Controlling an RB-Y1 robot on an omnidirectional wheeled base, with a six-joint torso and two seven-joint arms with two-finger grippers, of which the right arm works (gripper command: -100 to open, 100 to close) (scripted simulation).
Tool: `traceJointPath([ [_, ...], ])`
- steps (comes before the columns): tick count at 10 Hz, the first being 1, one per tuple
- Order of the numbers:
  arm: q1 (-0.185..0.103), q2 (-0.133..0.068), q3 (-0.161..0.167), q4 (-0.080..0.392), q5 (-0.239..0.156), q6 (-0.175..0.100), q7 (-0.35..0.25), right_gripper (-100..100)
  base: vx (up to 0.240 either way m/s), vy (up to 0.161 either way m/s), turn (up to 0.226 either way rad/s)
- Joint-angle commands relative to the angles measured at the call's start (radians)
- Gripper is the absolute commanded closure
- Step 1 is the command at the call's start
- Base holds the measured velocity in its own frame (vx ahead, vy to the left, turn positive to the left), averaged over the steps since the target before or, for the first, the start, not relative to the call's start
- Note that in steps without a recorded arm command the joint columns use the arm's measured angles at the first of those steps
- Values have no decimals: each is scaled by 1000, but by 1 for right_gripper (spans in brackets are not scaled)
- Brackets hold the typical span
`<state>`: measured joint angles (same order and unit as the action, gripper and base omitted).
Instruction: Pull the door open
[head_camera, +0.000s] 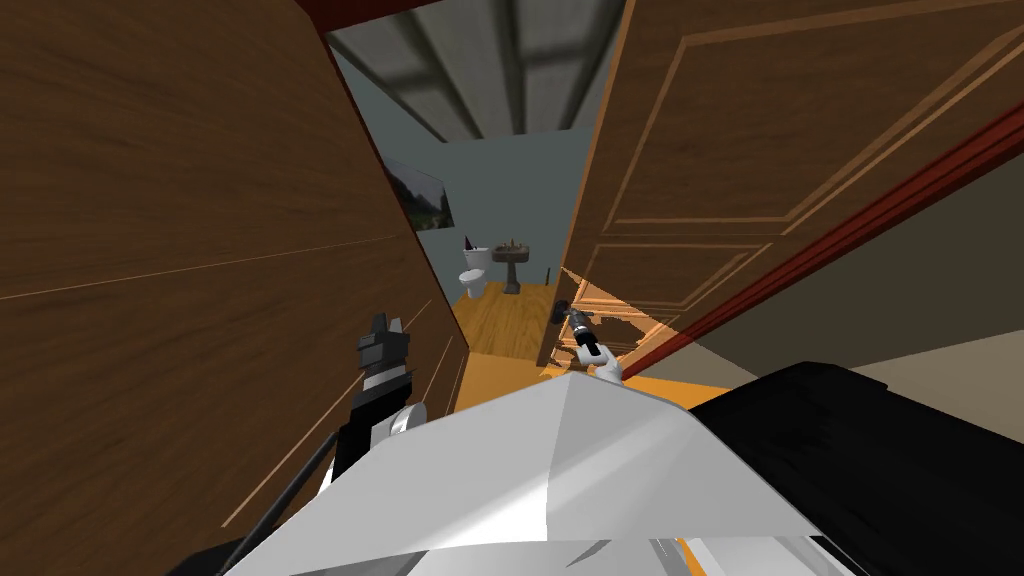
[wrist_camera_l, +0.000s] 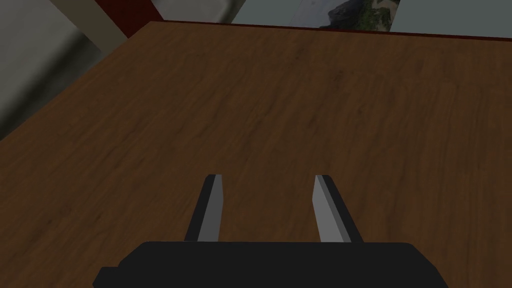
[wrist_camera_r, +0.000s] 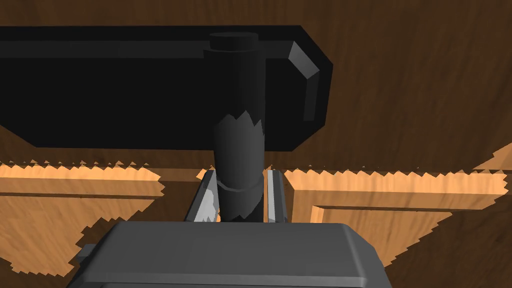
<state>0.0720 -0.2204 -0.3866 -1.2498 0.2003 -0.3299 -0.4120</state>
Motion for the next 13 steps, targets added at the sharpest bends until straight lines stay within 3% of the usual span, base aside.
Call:
traceJointPath([
  [1, 11, -9, 18, 3, 0, -8, -15, 100, -237, -32, 139],
  [6, 37, -70, 76, 11, -7, -42, -77, 100, -256, -50, 152],
  [7, 41, -79, 84, 12, -8, -47, -87, 100, -271, -47, 128],
  [8, 40, -71, 80, 10, -7, -41, -79, 100, -121, -14, 42],
  [13, 89, -121, 134, -11, 4, -88, -147, 100, -217, -49, 126],
])
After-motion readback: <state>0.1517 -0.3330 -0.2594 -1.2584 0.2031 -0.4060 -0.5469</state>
